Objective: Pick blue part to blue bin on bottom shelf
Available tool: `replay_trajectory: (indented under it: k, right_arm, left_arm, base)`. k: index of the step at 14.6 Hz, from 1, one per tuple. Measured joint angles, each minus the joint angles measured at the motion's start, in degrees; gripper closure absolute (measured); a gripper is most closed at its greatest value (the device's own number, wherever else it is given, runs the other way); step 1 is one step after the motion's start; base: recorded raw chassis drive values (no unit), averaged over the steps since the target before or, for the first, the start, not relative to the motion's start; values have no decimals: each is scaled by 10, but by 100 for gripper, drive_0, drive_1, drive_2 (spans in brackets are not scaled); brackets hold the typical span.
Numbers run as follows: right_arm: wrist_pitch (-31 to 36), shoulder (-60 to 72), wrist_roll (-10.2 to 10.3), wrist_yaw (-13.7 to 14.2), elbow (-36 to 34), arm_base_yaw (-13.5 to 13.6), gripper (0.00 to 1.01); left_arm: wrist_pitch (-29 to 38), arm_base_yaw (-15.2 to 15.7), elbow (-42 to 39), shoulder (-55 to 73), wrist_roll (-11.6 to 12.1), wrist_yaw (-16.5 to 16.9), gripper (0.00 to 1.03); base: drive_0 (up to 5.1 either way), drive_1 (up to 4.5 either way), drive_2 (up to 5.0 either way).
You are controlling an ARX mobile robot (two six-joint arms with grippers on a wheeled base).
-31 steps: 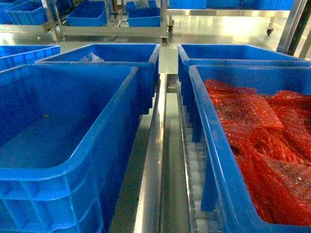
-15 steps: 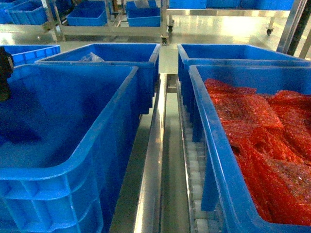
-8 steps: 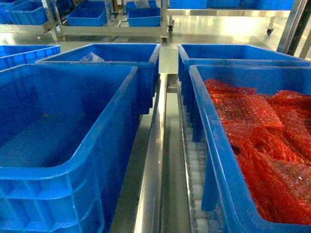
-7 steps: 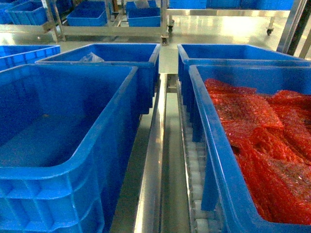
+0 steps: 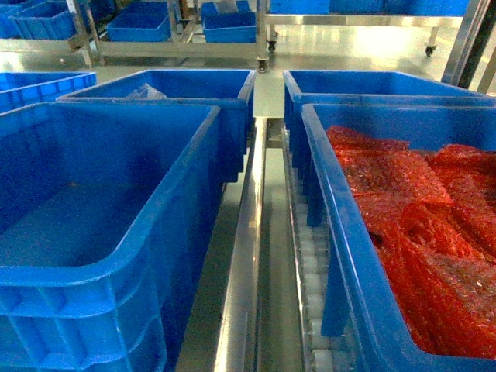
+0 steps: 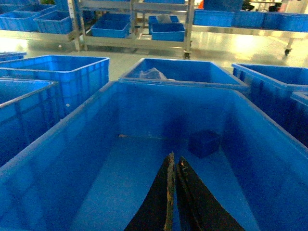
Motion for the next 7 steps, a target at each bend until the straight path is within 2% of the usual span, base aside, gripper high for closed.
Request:
replay_trajectory:
  k: [2, 7]
  right_arm:
    - [0, 0, 0, 0, 0, 0, 3]
    - [0, 0, 0, 0, 0, 0, 3]
  left_arm:
    - [6, -4, -26, -27, 0, 7, 101]
    - [-80, -3, -27, -119, 0, 6, 101]
  base:
    - [0, 0, 0]
    - [0, 0, 0]
